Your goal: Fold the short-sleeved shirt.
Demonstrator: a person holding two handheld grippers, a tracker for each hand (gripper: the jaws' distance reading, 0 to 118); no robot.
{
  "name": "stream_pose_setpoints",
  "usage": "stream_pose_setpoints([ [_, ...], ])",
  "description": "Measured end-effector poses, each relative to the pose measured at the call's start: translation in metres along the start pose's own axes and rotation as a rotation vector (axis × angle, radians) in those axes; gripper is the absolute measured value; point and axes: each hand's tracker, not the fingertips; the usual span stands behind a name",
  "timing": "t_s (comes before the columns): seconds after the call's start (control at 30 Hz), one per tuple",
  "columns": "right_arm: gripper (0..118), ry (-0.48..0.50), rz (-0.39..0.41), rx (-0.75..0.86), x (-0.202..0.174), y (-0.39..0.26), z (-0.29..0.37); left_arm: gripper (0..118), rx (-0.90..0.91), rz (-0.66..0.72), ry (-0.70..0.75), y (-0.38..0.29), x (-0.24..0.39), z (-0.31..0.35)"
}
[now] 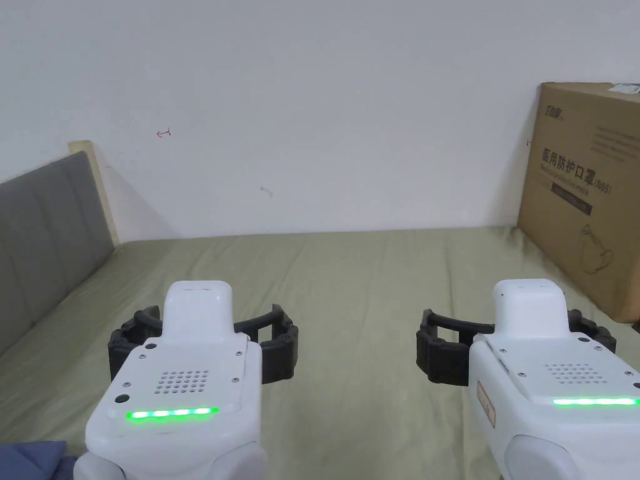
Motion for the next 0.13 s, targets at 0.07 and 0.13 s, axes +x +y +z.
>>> stream_pose_setpoints([
  [0.07,118,0.001,0.000,-0.002,0.0008,-0.0006,-0.0010,115,-0.012,0.018,-0.011,0.0007,-0.0011,0.0005],
  [0.13,118,-0.001,-0.001,-0.003,0.0015,-0.0015,-0.0016,115,-0.021,0.055,-0.021,0.0007,-0.0029,0.0008],
])
